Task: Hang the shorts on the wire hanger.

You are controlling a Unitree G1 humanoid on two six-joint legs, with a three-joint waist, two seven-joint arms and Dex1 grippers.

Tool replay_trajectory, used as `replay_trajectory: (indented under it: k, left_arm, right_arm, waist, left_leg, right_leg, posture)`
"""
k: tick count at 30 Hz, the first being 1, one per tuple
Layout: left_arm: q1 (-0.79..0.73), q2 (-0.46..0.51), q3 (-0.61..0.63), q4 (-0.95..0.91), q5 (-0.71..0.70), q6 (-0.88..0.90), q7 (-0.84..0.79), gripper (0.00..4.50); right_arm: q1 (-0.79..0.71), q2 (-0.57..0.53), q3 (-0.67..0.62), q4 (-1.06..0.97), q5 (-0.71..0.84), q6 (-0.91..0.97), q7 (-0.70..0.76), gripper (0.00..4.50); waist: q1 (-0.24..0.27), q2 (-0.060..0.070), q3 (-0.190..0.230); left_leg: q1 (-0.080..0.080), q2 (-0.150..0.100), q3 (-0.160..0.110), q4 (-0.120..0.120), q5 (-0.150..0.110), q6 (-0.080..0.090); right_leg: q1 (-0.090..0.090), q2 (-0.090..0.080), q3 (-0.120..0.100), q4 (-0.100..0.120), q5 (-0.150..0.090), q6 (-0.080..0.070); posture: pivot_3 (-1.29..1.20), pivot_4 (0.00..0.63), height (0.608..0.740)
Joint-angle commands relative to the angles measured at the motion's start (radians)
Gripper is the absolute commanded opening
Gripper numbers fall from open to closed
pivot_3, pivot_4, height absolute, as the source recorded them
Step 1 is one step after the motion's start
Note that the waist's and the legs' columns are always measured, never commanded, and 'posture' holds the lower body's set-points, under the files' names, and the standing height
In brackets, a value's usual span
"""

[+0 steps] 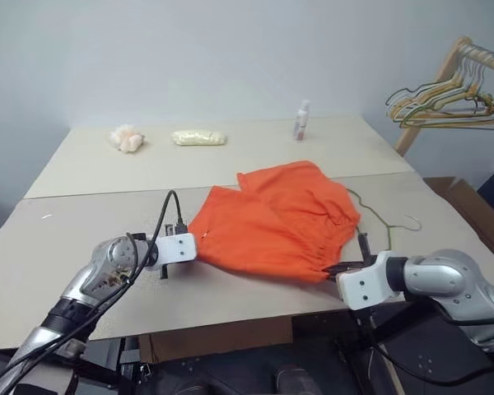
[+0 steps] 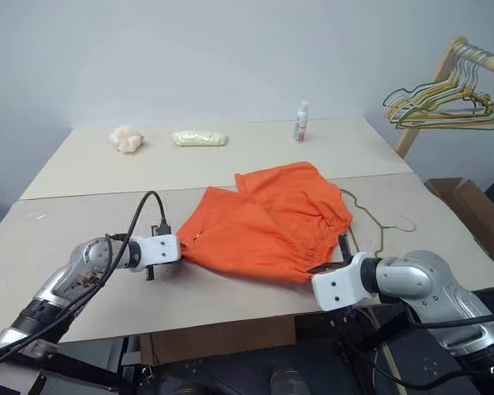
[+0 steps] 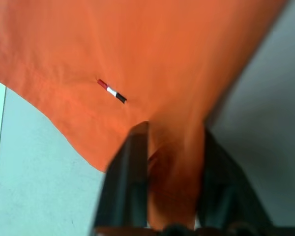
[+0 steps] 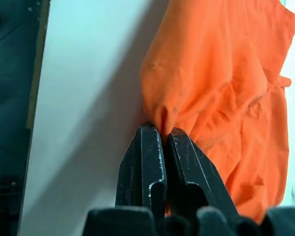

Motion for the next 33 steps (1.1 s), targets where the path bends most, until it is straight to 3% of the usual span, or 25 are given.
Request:
replay_trajectory:
  k: [1, 5, 9, 13, 22, 25, 29, 33]
  left_arm:
    - [-0.053, -0.001, 0.013, 0.06, 0.015, -0.021, 0.017, 0.02]
    - [-0.079, 0.044, 0.027, 0.07, -0.047, -0.08, -0.104, 0.02]
    - [-0.06, 0.151, 0.043, 0.054, -0.103, -0.231, -0.228, 0.02]
    - [-0.004, 0.245, 0.081, 0.003, -0.15, -0.257, -0.285, 0.02]
    - [0.467, 0.559, 0.337, -0.364, -0.36, -0.196, -0.448, 0.02]
    - [0.658, 0.586, 0.479, -0.493, -0.407, -0.162, -0.491, 0.02]
    - [0.894, 0.549, 0.686, -0.703, -0.512, -0.055, -0.611, 0.02]
    - [0.931, 0.513, 0.715, -0.791, -0.562, 0.044, -0.585, 0.02]
  right_arm:
    - [-0.012, -0.008, -0.042, -0.021, 0.023, 0.007, 0.004, 0.0]
    - [-0.04, 0.015, -0.03, 0.014, 0.011, -0.002, -0.012, 0.0]
    - [-0.087, 0.065, -0.009, 0.092, -0.043, -0.056, -0.077, 0.0]
    - [-0.124, 0.102, 0.014, 0.151, -0.072, -0.102, -0.109, 0.0]
    - [-0.158, 0.109, 0.059, 0.267, -0.087, -0.264, -0.139, 0.0]
    - [-0.157, 0.098, 0.065, 0.289, -0.076, -0.305, -0.14, 0.0]
    - [-0.137, 0.047, 0.057, 0.313, -0.017, -0.381, -0.098, 0.0]
    - [-0.153, 0.009, 0.062, 0.324, 0.071, -0.41, -0.028, 0.0]
  waist:
    - [-0.005, 0.0, 0.0]
    - [-0.017, 0.0, 0.0]
    - [-0.039, 0.0, 0.0]
    - [-0.047, 0.0, 0.0]
    - [-0.042, 0.001, 0.001]
    - [-0.031, 0.001, 0.001]
    - [-0.013, 0.001, 0.003]
    - [0.011, 0.002, 0.004]
  left_leg:
    - [0.0, 0.0, 0.0, 0.0, 0.0, 0.0]
    - [-0.001, 0.0, -0.001, 0.0, 0.0, 0.0]
    - [-0.002, 0.0, -0.001, 0.0, 0.0, 0.0]
    - [-0.001, 0.001, -0.001, 0.0, 0.0, 0.0]
    - [0.0, 0.003, -0.001, -0.001, 0.0, 0.0]
    - [0.001, 0.003, -0.001, -0.002, 0.0, 0.0]
    - [0.001, 0.003, 0.0, -0.002, 0.0, 0.001]
    - [0.006, 0.003, 0.001, -0.002, -0.001, 0.001]
  right_leg:
    - [0.0, 0.0, 0.0, 0.0, 0.0, 0.0]
    - [-0.001, 0.0, 0.0, 0.0, 0.0, 0.0]
    - [-0.002, 0.0, 0.0, 0.0, 0.0, 0.0]
    - [-0.001, -0.001, 0.0, 0.001, 0.0, 0.0]
    - [-0.001, -0.002, 0.0, 0.003, 0.0, 0.0]
    - [-0.001, -0.002, 0.0, 0.002, 0.0, 0.001]
    - [-0.001, -0.002, 0.0, 0.001, -0.001, 0.0]
    - [0.005, -0.002, 0.0, 0.0, -0.001, 0.001]
  posture:
    - [-0.23, 0.004, 0.74]
    - [-0.23, 0.002, 0.74]
    - [-0.21, 0.001, 0.74]
    - [-0.18, 0.003, 0.74]
    - [-0.14, 0.017, 0.74]
    - [-0.13, 0.019, 0.74]
    - [-0.11, 0.024, 0.74]
    - [-0.11, 0.022, 0.74]
